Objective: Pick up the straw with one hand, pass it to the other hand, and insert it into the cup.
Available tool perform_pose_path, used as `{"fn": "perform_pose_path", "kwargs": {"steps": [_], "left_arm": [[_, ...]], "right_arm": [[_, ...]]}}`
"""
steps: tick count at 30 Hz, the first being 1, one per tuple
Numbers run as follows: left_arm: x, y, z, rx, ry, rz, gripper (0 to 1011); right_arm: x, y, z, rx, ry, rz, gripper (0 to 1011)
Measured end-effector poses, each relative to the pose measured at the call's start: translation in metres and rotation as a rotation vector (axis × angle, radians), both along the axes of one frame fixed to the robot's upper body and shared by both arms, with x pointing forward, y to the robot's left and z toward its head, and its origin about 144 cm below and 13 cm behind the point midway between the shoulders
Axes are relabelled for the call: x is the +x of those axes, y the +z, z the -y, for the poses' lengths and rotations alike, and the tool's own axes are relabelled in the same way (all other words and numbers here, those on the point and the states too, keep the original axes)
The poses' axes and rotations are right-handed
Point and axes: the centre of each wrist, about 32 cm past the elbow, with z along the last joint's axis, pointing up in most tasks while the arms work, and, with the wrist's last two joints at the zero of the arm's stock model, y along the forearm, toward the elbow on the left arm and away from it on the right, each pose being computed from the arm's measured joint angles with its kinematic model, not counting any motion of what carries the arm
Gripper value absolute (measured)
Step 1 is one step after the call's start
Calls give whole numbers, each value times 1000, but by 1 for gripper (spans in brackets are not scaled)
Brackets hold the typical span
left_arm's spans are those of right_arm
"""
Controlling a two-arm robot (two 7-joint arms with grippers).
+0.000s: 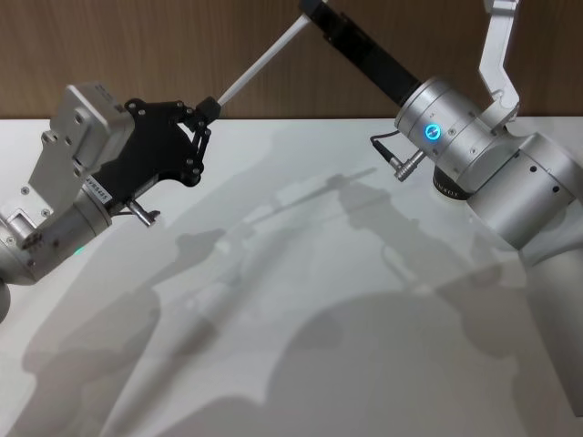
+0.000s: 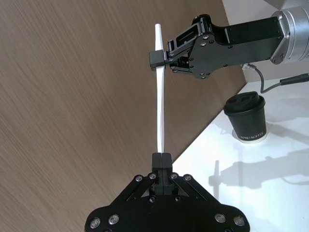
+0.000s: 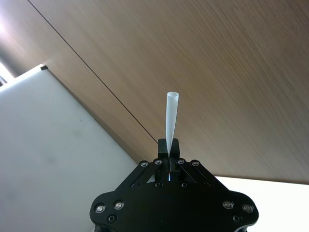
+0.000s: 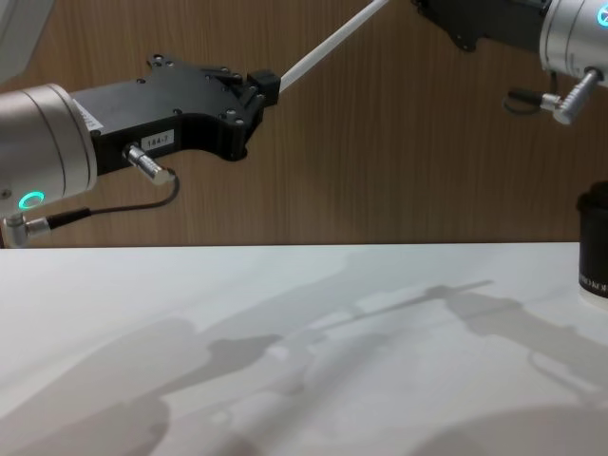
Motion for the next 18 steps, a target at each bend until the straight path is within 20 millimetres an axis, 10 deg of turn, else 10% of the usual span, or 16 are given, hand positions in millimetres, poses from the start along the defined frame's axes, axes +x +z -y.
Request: {"fn": "perform_pose_path", "kwargs": {"steps": [18], "left_arm": [[0, 0, 0, 0, 0, 0, 134]], "right_arm": [[-1, 0, 0, 7, 0, 6, 7]]}}
